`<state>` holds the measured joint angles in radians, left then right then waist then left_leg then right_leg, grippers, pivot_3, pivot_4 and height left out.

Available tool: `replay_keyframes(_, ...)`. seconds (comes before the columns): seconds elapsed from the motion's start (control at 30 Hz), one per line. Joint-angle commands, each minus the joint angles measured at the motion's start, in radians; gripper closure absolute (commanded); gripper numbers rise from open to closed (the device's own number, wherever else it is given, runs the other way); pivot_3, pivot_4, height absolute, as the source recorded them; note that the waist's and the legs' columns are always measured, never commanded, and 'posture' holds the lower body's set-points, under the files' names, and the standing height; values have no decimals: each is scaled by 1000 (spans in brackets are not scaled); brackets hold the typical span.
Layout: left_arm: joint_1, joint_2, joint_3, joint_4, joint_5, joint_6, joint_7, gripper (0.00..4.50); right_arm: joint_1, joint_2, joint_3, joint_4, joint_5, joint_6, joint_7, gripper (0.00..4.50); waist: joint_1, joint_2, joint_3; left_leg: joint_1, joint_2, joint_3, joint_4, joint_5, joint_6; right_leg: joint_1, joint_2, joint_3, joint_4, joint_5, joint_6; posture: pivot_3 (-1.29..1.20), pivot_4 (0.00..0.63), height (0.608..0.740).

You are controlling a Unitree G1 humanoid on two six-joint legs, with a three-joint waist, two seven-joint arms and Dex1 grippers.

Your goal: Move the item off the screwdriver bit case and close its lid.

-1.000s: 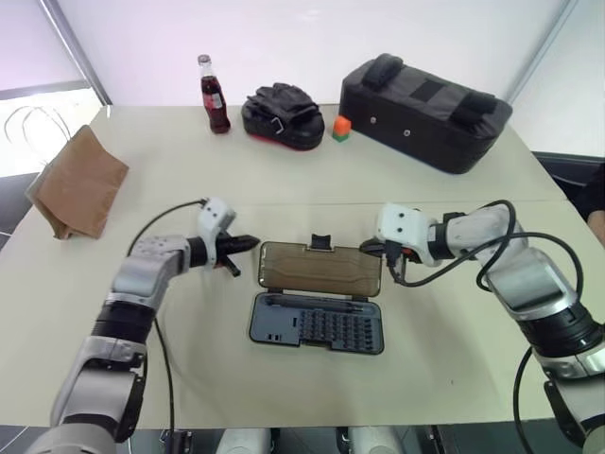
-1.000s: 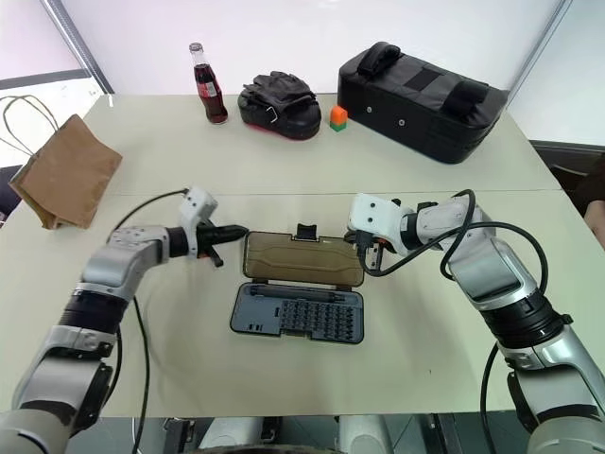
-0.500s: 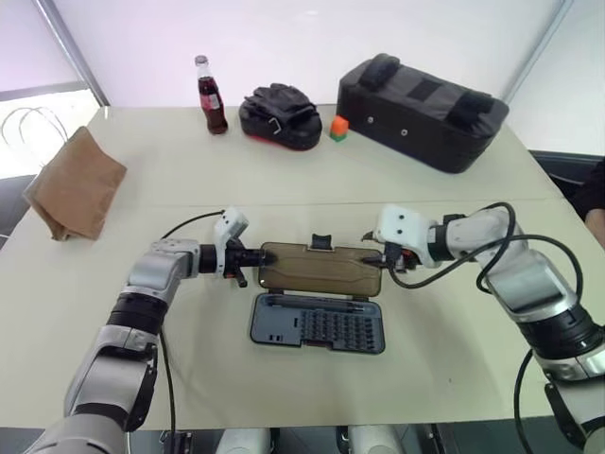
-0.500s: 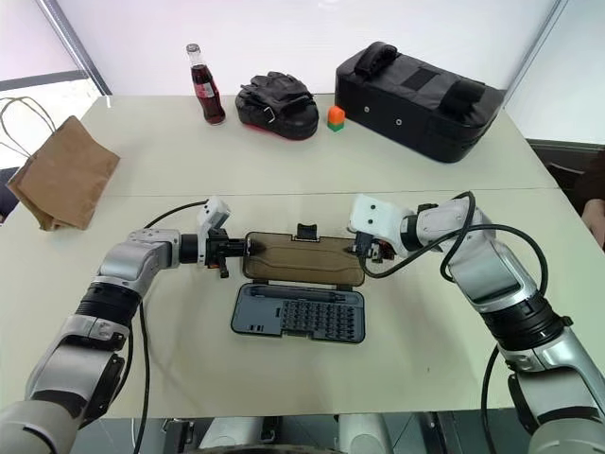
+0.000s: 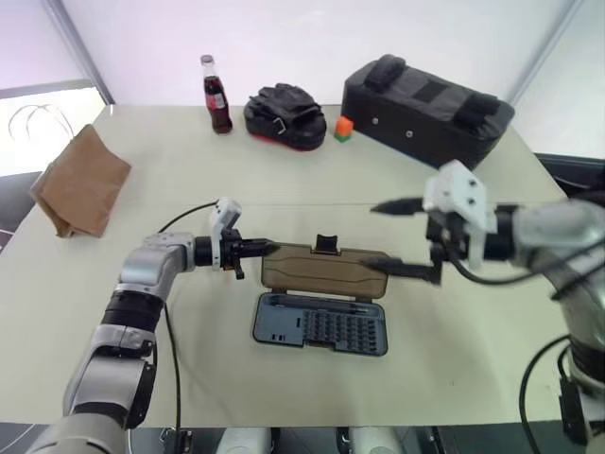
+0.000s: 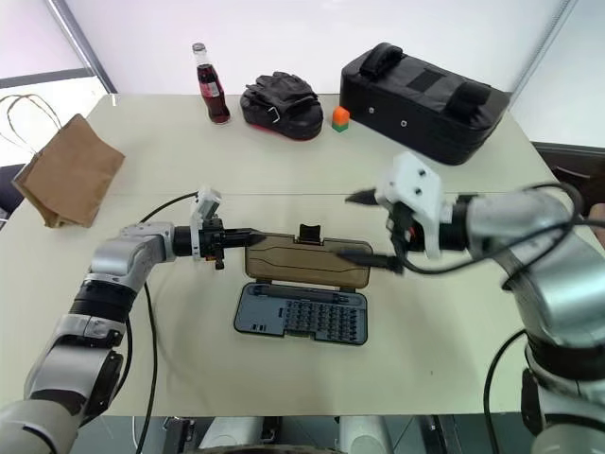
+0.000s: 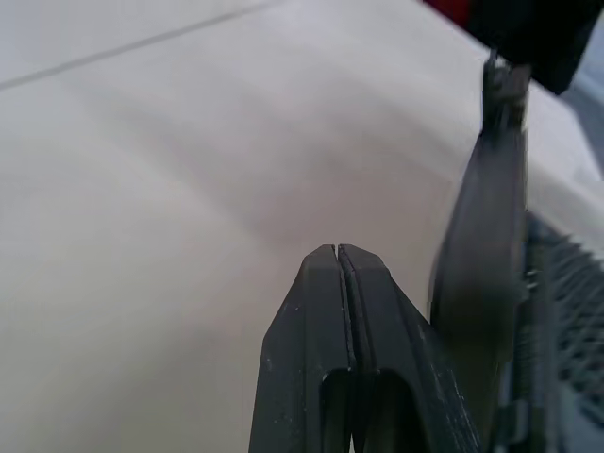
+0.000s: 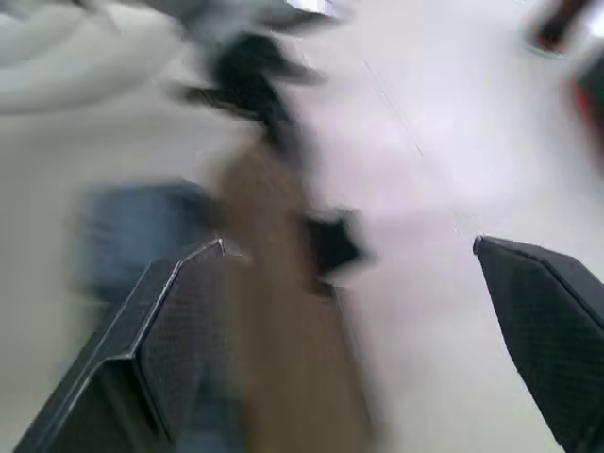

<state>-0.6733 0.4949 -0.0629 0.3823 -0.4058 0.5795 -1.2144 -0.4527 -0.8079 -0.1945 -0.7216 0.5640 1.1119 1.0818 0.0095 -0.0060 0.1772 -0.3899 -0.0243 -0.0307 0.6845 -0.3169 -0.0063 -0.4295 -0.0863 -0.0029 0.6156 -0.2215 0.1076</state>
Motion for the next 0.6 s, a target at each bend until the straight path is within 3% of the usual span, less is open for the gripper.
replay_keyframes(0.03, -40, 25, 6, -90, -50, 49, -58, 4500, 60, -25, -79, -106, 136, 89, -32, 68, 3, 0, 0, 0, -1, 0, 0, 0, 0, 0, -1, 0, 0, 0, 0, 0, 150, 740)
replay_keyframes(0.4, 8, 182, -182, -367, -107, 182, -343, 4500, 130, -83, -172, -121, 283, 127, -191, 68, -1, 0, 0, 1, 0, 1, 1, 0, 0, 0, 0, 0, 2, 0, 0, 0, 150, 740)
replay_keyframes(0.5, 58, 308, -341, -456, -100, 89, -396, 4500, 143, -112, -187, -123, 315, 121, -209, 68, -4, 0, 0, 1, 0, 1, 1, 0, 0, 0, 0, 1, 2, 0, 0, 0, 150, 740)
replay_keyframes(0.6, 56, 369, -431, -482, -132, 30, -400, 4500, 162, -141, -190, -127, 334, 108, -225, 68, -3, 0, 0, 1, 1, 1, 0, 0, 0, 0, 0, 1, 2, 0, 0, 0, 150, 740)
